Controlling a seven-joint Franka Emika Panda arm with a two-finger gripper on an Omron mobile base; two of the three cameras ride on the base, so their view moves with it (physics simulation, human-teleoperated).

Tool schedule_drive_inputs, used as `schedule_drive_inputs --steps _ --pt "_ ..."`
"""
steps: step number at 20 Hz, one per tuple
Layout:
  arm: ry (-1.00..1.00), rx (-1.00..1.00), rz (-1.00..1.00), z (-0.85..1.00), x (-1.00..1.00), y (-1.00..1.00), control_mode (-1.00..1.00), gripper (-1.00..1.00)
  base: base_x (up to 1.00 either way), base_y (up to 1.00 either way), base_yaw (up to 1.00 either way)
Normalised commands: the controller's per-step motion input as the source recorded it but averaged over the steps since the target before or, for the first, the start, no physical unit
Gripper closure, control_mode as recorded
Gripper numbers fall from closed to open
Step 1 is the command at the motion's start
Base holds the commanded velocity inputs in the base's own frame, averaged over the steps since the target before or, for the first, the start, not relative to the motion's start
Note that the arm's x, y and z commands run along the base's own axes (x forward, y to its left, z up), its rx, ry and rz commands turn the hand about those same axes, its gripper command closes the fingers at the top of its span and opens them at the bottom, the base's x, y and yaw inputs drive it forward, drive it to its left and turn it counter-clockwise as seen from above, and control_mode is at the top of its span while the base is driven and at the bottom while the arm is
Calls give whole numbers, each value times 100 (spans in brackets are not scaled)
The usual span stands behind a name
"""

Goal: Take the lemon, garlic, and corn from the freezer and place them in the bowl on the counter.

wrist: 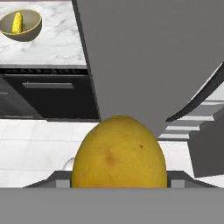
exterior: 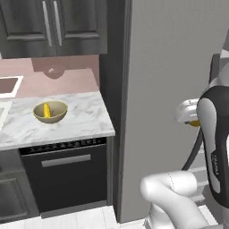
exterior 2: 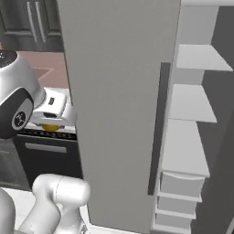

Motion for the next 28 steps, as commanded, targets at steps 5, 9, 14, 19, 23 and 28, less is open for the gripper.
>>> schedule_drive_inputs --steps 5,9,14,19,23,28 --pt "0 0 0 0 0 0 100 100 0 100 0" --pt "0 0 0 0 0 0 100 100 0 100 0" --pt "0 0 0 0 0 0 100 100 0 97 0" --pt "0 0 0 0 0 0 100 100 11 64 0" --pt "0 0 0 0 0 0 100 100 27 17 0" --pt "0 0 0 0 0 0 100 100 49 -13 0"
